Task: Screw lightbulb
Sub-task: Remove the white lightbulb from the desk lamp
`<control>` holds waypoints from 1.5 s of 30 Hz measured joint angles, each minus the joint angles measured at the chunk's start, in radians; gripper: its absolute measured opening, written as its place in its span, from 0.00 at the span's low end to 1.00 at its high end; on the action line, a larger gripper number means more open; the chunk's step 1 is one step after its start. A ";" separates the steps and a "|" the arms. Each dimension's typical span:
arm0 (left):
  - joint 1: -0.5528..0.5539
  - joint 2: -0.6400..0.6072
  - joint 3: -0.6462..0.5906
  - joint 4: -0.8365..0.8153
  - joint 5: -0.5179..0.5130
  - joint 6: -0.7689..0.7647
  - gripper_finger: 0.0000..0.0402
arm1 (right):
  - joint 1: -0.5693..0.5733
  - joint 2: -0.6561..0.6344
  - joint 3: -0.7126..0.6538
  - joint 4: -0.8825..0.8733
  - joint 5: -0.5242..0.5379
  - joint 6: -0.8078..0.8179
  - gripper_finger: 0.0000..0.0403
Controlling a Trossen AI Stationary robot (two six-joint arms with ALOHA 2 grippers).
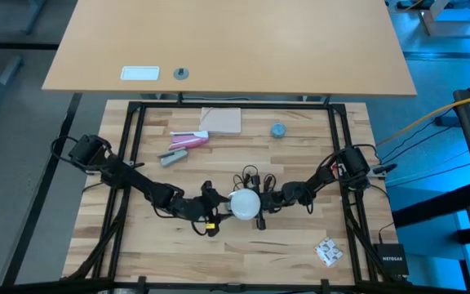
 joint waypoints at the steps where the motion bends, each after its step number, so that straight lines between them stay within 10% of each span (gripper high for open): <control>1: 0.003 0.000 0.000 0.005 -0.002 0.018 0.59 | 0.000 0.000 0.000 0.001 0.000 0.005 0.40; 20: 0.019 0.000 0.000 0.093 0.011 0.173 0.59 | 0.000 0.000 0.159 -0.006 -0.024 0.043 0.40; 32: -0.008 0.000 0.001 0.092 0.027 0.282 0.41 | -0.001 0.000 0.157 -0.004 -0.132 0.045 0.40; 45: -0.008 0.001 0.003 0.138 0.330 0.319 0.41 | -0.002 0.000 0.161 -0.007 -0.392 0.026 0.40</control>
